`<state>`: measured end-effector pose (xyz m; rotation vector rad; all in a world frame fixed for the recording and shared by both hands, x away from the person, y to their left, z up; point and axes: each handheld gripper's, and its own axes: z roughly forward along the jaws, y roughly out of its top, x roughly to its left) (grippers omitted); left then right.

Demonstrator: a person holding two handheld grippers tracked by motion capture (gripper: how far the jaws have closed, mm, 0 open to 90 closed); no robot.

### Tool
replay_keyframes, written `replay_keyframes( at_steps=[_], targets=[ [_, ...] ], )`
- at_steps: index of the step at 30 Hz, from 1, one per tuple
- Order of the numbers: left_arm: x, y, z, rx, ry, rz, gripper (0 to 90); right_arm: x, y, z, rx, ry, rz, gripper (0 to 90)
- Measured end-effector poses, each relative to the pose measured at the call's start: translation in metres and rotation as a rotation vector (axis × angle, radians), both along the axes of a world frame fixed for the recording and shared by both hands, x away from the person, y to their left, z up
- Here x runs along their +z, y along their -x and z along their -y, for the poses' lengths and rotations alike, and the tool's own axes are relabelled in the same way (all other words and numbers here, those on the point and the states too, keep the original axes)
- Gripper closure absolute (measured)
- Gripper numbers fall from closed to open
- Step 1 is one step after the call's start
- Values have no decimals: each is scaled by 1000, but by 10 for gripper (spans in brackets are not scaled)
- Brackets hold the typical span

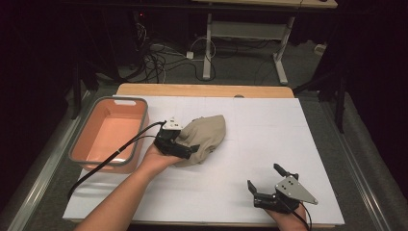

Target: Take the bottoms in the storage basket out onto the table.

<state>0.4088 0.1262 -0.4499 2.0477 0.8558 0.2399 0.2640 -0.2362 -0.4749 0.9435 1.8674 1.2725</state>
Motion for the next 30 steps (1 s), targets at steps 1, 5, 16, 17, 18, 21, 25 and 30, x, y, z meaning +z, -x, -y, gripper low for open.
replay_keyframes(
  at_steps=[1, 5, 16, 17, 18, 21, 25, 30],
  targets=[
    [-1, 4, -3, -1, 9, 7, 0, 0, 0, 0, 0, -2, -2, 4],
    [-8, 20, -11, -6, 30, 33, 0, 0, 0, 0, 0, -3, -2, 4],
    [-28, 64, -36, 8, 89, 88, 0, 0, 1, -2, 5, -14, -1, 4],
    [-30, 66, -39, 10, 96, 80, 0, 0, 1, -3, 7, -14, 1, 4],
    [-35, 72, -43, 12, 99, 79, 0, 0, 1, -3, 6, -15, 1, 4],
    [-37, 83, -52, 16, 124, 95, 0, 1, 3, -3, 8, -24, 8, 4],
    [-36, 99, -61, 13, 102, 111, 0, 2, 6, -1, 8, -34, 16, 4],
    [-39, 118, -75, 43, 162, 173, 0, 3, 13, 1, 6, -53, 17, 3]
  ],
)
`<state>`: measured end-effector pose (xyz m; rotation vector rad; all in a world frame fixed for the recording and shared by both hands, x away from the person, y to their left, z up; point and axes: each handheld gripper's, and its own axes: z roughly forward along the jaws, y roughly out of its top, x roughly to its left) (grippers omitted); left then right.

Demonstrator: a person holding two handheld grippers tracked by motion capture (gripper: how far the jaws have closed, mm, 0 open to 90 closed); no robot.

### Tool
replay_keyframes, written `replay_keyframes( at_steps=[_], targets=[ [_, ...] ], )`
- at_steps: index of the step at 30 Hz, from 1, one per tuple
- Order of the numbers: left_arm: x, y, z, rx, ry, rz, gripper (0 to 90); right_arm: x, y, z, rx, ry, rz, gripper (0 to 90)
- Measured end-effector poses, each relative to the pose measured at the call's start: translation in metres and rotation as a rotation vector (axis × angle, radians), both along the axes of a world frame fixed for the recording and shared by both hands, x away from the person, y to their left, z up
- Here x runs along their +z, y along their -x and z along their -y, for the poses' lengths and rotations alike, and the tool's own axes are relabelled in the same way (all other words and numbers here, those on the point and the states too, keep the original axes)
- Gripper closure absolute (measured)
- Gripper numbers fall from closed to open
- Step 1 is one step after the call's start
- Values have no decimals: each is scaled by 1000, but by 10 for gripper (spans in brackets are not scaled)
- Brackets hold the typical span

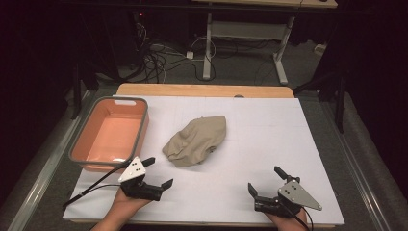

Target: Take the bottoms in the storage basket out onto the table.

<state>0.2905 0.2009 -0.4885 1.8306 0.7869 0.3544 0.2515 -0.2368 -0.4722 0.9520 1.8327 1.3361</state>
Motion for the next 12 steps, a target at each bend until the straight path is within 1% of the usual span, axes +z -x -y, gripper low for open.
replay_keyframes(
  at_steps=[1, 2, 4, 6, 8, 12],
  targets=[
    [0, 0, 0, 0, 0, 0, 0, 0, 0, 0, 0, 0, 0, 3],
    [0, 0, -1, 2, 11, 4, 0, 0, 1, 0, -1, -2, 0, 4],
    [0, -1, -1, -3, 17, 5, 0, 0, 1, -2, -3, -1, 3, 3],
    [-1, -3, 0, -8, 18, -4, 0, 0, 0, -3, -6, 0, 3, 3],
    [-1, -2, -1, -11, 18, 5, 0, -1, 0, -5, -4, 10, 5, 3],
    [-1, 1, -1, -14, 9, 12, 0, -2, -1, -7, -6, 8, 2, 4]
  ],
)
